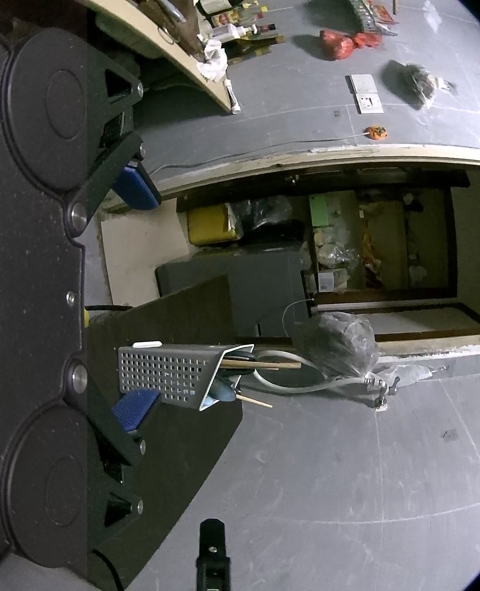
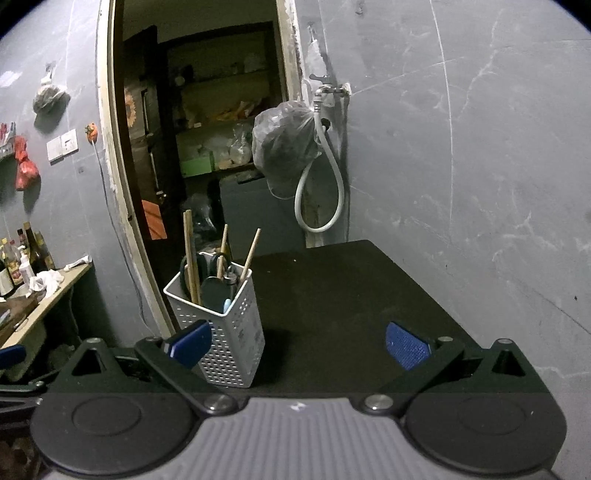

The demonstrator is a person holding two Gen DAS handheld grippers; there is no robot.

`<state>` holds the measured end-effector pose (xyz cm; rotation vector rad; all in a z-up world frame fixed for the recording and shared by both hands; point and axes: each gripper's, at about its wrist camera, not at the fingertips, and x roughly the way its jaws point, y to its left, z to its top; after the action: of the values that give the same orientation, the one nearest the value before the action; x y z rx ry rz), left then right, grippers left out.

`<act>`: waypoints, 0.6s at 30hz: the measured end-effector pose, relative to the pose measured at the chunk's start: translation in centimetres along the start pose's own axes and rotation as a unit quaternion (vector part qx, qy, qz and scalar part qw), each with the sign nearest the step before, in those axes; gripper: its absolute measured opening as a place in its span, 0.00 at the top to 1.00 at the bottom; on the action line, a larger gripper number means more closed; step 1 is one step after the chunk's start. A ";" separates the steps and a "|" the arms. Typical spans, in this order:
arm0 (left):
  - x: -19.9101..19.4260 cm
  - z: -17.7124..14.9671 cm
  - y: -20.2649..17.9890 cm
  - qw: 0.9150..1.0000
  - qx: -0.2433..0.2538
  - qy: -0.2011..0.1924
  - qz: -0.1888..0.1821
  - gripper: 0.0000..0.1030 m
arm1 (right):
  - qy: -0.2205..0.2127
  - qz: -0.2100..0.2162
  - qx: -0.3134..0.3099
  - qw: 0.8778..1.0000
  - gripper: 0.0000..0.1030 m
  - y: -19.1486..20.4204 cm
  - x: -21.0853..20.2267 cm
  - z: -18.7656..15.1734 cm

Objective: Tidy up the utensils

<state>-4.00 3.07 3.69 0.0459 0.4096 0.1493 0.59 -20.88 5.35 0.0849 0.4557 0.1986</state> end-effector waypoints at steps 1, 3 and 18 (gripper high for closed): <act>-0.2 -0.1 0.1 1.000 0.001 0.000 0.000 0.01 | 0.000 0.000 -0.001 1.000 0.00 0.1 -0.1 -0.3; -0.7 -0.3 0.3 1.000 0.002 -0.001 -0.001 0.01 | 0.004 -0.003 -0.005 1.000 0.00 0.5 -0.4 -0.8; 0.0 -1.7 0.6 0.999 -0.044 0.017 -0.009 0.01 | 0.049 -0.012 -0.031 0.998 0.00 0.8 -1.8 -2.4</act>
<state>-4.75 3.73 2.17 -0.0468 0.4367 0.1502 -2.23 -20.39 4.09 0.0087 0.5467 0.1931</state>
